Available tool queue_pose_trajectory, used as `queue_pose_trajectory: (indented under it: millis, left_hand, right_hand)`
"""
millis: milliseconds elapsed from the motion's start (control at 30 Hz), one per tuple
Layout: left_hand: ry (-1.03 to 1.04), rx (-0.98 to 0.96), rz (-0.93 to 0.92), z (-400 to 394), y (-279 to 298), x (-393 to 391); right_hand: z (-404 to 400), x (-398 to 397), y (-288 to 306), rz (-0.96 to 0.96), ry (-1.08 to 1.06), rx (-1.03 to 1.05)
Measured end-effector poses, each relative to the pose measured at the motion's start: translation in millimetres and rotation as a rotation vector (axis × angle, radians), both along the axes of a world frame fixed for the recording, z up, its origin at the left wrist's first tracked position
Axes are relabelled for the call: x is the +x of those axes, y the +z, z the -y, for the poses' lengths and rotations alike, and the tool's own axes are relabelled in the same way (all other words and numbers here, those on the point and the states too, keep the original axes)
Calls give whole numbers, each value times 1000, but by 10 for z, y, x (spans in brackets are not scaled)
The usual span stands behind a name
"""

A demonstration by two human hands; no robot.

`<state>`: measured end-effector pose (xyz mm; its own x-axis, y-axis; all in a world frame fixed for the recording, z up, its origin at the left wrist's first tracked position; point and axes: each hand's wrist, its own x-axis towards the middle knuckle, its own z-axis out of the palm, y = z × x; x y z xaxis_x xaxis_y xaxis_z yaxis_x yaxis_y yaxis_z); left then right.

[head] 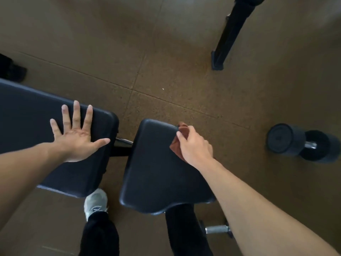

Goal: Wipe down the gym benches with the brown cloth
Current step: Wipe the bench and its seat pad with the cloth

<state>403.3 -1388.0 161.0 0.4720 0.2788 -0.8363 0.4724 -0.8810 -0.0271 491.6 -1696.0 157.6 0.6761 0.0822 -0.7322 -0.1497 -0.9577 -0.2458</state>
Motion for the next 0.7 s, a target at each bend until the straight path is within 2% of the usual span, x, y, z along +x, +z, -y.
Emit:
queue_pose_trajectory:
  millis: [100, 267, 367, 433, 533, 700]
  left_hand:
    - [91, 7, 1, 97, -17, 77]
    - [120, 25, 52, 126, -129, 59]
    - [135, 26, 88, 135, -173, 31]
    - [146, 28, 109, 136, -189, 11]
    - [146, 13, 152, 131, -206, -22]
    - [188, -7, 219, 148, -184, -83]
  right_hand:
    - [-308, 234, -160, 41, 96, 113]
    - [-932, 455, -409, 99, 638, 201]
    - [-1173, 229, -483, 215, 978, 183]
    - [-1203, -20, -497, 246, 1128, 184]
    - [-1038, -546, -496, 239, 1228, 370]
    - [-623, -1532, -544, 45, 1343, 605]
